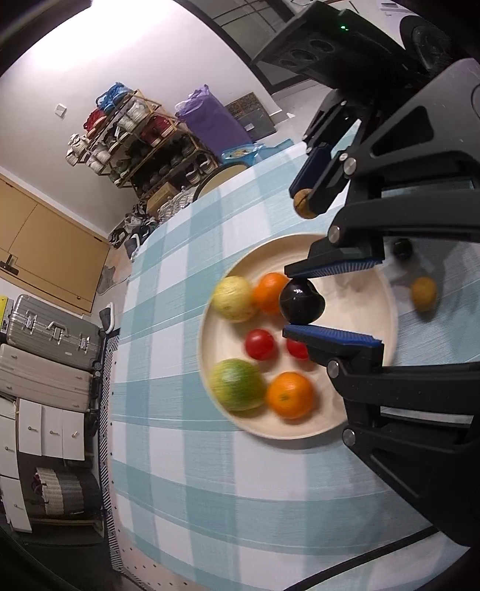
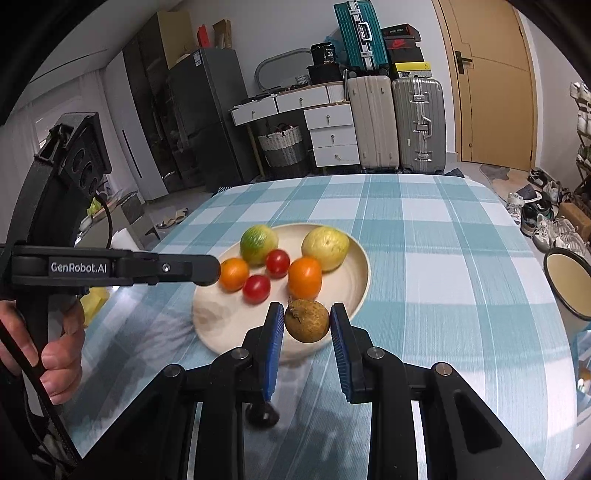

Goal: Organize fruits
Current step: 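Carry the plum with the left gripper while the right gripper carries the pear to the plate, then lower the plum and pear onto the plate and open both grippers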

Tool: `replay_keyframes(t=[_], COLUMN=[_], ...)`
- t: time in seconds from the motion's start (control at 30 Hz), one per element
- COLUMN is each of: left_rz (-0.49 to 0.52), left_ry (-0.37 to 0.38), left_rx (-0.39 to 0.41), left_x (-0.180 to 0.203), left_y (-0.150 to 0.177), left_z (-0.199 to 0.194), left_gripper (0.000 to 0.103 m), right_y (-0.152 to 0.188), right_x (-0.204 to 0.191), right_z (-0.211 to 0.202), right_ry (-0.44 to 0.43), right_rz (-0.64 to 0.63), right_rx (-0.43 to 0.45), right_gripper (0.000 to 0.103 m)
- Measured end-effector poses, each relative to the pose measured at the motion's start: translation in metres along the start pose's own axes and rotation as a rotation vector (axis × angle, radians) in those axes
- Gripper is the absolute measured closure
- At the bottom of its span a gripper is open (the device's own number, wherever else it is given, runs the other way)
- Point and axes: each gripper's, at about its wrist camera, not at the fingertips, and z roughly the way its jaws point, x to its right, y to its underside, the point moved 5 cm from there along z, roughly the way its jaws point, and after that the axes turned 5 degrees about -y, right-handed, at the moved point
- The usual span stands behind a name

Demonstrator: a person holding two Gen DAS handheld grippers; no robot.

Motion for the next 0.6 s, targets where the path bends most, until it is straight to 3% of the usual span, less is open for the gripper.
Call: replay_keyframes(t=[0.3,0.6], left_rz=[-0.004,-0.022], left_ry=[-0.010,0.008], left_rx=[-0.009,-0.061], left_x=[-0.015,-0.025], left_y=[-0.057,-0.077], left_z=[0.038,0.078], left_gripper=[0.080,0.081], right_y=[-0.025,-0.030], right_x=[0.021,0.033], right_z=[0.030,0.053], right_ry=[0.004,0.013], right_rz=[0.049,0.065], right_rx=[0.004,-0.018], right_gripper=[0.077,0.077])
